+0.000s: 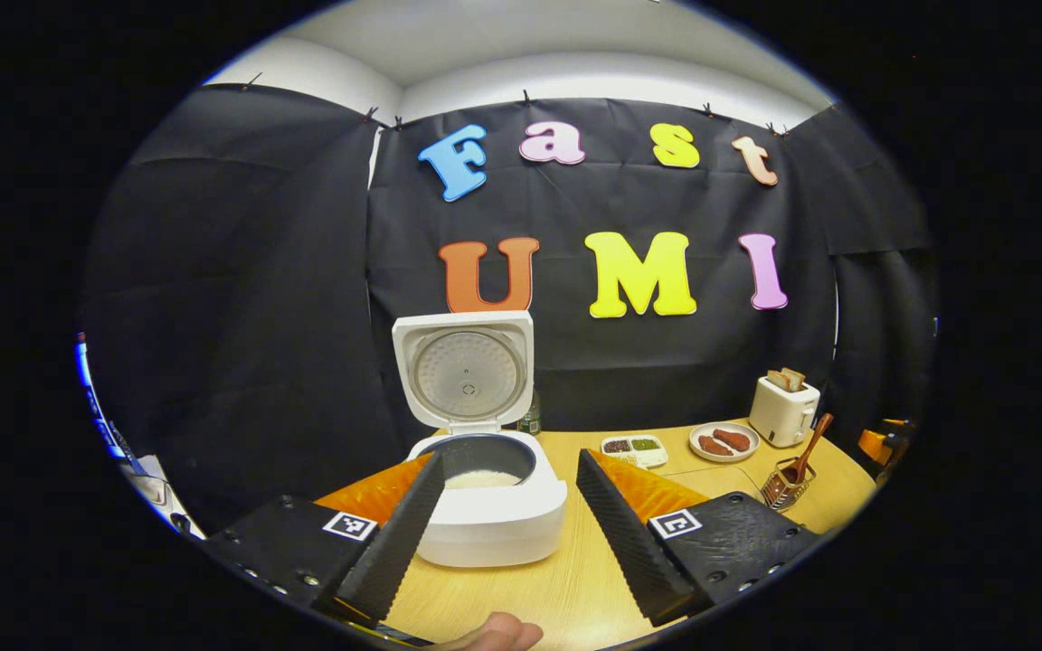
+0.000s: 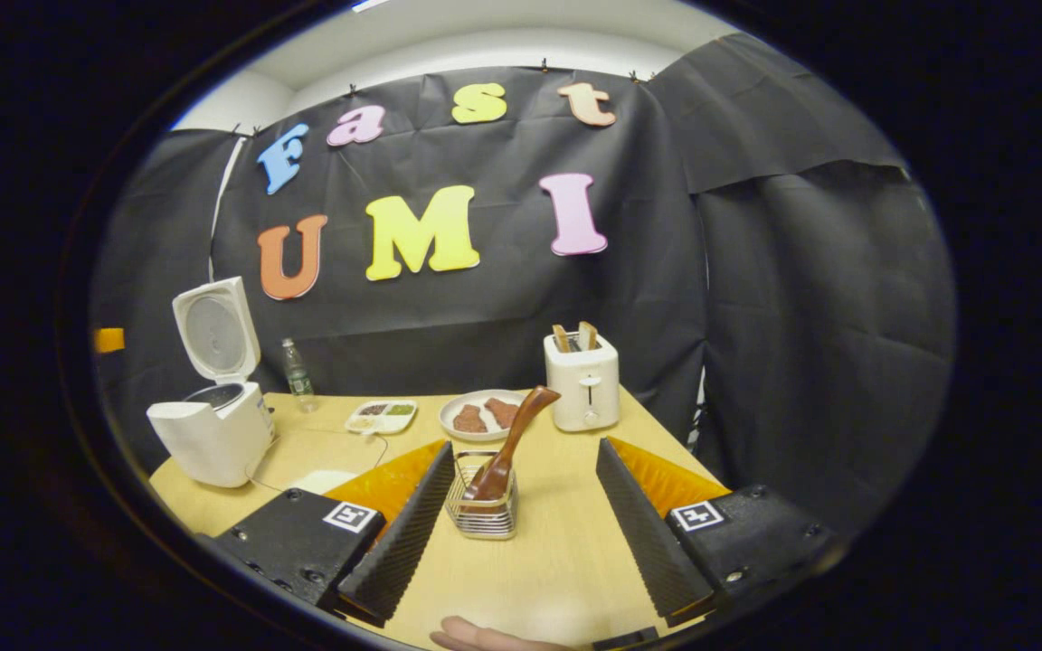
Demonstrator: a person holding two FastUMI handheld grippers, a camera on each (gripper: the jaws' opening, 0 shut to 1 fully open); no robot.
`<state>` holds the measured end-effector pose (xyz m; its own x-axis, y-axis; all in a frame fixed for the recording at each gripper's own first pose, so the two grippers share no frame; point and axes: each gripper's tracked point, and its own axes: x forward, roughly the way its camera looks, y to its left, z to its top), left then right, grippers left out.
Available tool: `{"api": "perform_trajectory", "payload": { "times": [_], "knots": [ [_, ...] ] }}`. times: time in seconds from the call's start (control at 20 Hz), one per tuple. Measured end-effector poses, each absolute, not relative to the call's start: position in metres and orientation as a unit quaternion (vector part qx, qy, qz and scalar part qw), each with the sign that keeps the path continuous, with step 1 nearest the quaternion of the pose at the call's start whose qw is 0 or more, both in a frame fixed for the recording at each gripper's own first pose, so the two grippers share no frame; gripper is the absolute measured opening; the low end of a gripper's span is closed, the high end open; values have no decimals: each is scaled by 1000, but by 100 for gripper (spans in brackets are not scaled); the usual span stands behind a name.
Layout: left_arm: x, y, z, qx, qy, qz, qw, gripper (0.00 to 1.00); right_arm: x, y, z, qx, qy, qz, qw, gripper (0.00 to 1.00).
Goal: Close the left gripper, press the button to open the rice cooker; take a wooden spoon from the chopstick holder with the right hand, scoop a spoonful of rice and pour it into the rice cooker, then put the wooden spoon back into the chopstick holder.
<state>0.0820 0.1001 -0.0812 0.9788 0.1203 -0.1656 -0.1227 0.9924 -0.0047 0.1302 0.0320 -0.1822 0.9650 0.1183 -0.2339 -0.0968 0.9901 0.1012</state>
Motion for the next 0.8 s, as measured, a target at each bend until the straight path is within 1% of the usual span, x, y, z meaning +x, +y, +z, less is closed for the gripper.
{"api": "perform_trajectory", "payload": {
  "times": [0.15, 0.3, 0.35, 0.4, 0.45, 0.55, 0.7, 0.8],
  "knots": [
    [58, 85, -88, -23, 73, 64, 995, 95, 150, 36, -196, 48, 128, 57, 989, 100],
    [39, 64, -87, -34, 52, 41, 997, 95, 174, 42, -213, 58, 142, 62, 986, 100],
    [32, 60, -87, -34, 46, 37, 998, 95, 182, 46, -219, 62, 145, 69, 985, 97],
    [24, 59, -84, -32, 33, 37, 998, 95, 192, 49, -224, 66, 146, 75, 984, 100],
    [17, 61, -81, -32, 21, 43, 998, 95, 201, 51, -229, 71, 148, 78, 983, 98],
    [5, 62, -83, -33, 8, 50, 998, 94, 221, 54, -243, 83, 155, 78, 981, 97],
    [-8, 51, -91, -30, 9, 36, 999, 94, 248, 52, -256, 95, 154, 62, 982, 97],
    [-15, 49, -98, -24, 12, 31, 999, 94, 267, 49, -269, 103, 167, 45, 980, 97]
  ]
}}
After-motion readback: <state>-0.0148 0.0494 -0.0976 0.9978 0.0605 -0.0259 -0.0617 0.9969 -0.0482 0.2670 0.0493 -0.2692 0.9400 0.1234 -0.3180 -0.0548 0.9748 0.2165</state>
